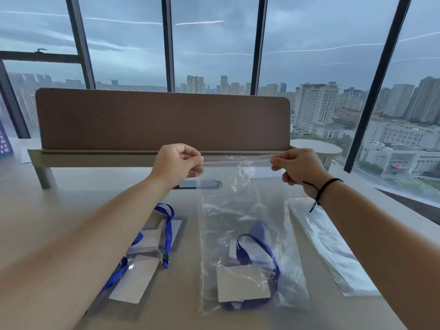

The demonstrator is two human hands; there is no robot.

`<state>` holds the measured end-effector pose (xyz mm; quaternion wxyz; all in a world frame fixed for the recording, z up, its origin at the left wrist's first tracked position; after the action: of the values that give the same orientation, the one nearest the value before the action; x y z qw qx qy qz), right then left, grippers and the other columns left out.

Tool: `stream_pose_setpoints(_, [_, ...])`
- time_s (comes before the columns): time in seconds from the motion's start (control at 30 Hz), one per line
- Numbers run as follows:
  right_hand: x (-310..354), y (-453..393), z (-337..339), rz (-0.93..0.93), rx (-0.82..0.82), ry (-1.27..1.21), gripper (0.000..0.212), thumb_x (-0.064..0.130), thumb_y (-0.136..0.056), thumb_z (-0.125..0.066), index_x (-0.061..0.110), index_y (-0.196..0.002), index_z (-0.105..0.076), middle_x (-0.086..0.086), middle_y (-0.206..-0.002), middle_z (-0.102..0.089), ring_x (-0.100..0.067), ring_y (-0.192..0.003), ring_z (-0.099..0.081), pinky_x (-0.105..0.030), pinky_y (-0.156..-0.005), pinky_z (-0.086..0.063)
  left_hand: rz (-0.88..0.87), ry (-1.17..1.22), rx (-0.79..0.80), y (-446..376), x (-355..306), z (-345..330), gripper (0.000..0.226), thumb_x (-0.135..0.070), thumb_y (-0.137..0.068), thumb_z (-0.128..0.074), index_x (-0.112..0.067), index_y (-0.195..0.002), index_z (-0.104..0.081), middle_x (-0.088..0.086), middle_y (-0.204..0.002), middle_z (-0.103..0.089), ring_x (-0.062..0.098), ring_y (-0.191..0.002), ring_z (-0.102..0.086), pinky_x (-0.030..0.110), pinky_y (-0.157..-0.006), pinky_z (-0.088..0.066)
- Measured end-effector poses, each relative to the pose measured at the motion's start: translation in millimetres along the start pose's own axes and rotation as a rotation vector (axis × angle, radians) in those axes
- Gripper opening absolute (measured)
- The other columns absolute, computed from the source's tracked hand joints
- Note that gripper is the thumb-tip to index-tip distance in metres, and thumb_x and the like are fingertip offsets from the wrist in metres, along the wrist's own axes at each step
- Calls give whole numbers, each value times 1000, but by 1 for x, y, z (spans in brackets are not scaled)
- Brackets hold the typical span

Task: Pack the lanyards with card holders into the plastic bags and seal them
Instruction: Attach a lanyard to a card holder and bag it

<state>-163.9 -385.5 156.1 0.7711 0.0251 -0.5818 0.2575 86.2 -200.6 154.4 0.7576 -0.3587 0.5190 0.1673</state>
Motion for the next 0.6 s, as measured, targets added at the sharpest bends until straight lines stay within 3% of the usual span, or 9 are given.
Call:
stream_pose_setpoints(0.33, [-80,-68,-35,-93,-20,141,14,15,-87,-70,8,-75,-72,-6,-69,-66,-15,-42,-39,-19,-37,-31,179,-74,27,-52,87,-43,7,3,-91,-64,-2,-95,-67,18,-89,-71,24,-72,-73,33,-69,-63])
stream_pose_setpoints(0.5, [-137,-79,-60,-191,45,276,15,20,-89,-68,8,-81,-70,-3,-71,-69,-13,-45,-48,-20,-40,-37,267,-119,12,-59,138,-61,6,2,-91,-64,0,-95,-67,15,-82,-72,32,-79,-74,43,-78,-63])
stream_pose_setpoints(0.6, [-159,-84,-73,-187,60,355,15,18,-90,-65,12,-77,-67,-3,-69,-71,-19,-55,-60,-25,-52,-49,295,-179,26,-61,162,-72,7,2,-90,-63,-3,-92,-67,9,-75,-72,29,-75,-75,37,-72,-63])
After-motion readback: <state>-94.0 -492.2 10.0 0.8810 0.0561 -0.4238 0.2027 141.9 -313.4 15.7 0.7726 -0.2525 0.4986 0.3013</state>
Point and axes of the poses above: each hand's wrist, its own y-axis away from the middle knuckle, its own z-axis out of the back of the hand, x = y × z, the point moved 10 cm from there along -y, towards the middle knuckle
